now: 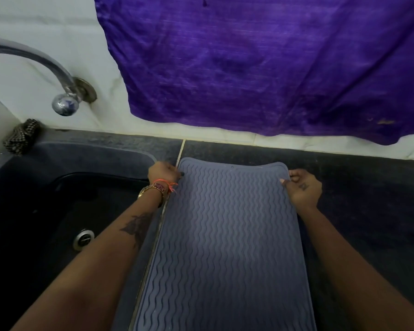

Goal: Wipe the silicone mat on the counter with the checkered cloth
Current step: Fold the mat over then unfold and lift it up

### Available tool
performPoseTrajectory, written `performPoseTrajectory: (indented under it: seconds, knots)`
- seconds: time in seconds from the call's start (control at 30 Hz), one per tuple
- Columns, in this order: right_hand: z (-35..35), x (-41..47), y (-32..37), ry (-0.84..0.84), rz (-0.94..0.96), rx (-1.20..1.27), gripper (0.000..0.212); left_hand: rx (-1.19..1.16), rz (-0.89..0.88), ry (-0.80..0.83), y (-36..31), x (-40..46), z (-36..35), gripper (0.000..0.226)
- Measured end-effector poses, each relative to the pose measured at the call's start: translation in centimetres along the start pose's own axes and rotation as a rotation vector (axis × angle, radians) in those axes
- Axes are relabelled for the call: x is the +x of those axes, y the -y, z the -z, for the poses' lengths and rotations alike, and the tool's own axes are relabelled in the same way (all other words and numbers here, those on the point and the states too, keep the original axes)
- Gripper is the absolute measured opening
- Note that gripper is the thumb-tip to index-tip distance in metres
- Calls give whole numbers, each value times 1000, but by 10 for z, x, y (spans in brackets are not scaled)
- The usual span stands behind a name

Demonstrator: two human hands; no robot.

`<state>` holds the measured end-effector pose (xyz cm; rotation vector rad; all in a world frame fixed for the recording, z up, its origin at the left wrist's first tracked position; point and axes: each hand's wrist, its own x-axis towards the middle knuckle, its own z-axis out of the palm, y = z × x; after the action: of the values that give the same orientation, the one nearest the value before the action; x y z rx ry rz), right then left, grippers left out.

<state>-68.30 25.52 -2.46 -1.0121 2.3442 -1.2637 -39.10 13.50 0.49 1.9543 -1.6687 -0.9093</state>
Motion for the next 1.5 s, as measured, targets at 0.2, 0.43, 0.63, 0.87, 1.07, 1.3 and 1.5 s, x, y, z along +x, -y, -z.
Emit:
performPoseTrajectory:
  seconds: [0.2, 0.43, 0.63, 0.87, 1.07, 1.3, 1.5]
  knots:
    - [-7, 6, -4, 8, 36, -32, 20, 37, 56, -17, -7, 6, -1, 30]
    - [-8, 7, -2, 99, 6, 5, 33, 117, 57, -21, -10, -1, 3, 29]
    - [9, -7, 3, 236, -12, -25, 41, 177, 38, 50, -7, -25, 15, 35]
    - [35, -73, -8, 262, -96, -70, 48, 125, 47, 120, 25, -72, 31, 31]
    - [57, -130, -20, 245, -142, -46, 43, 75, 74, 156, 53, -115, 38, 26]
    - [83, -192, -39, 260, -201, -50, 51, 14, 108, 197, 93, -154, 45, 23]
    - [101, -240, -43, 287, -245, -37, 55, 48, 99, 208, 112, -187, 50, 21]
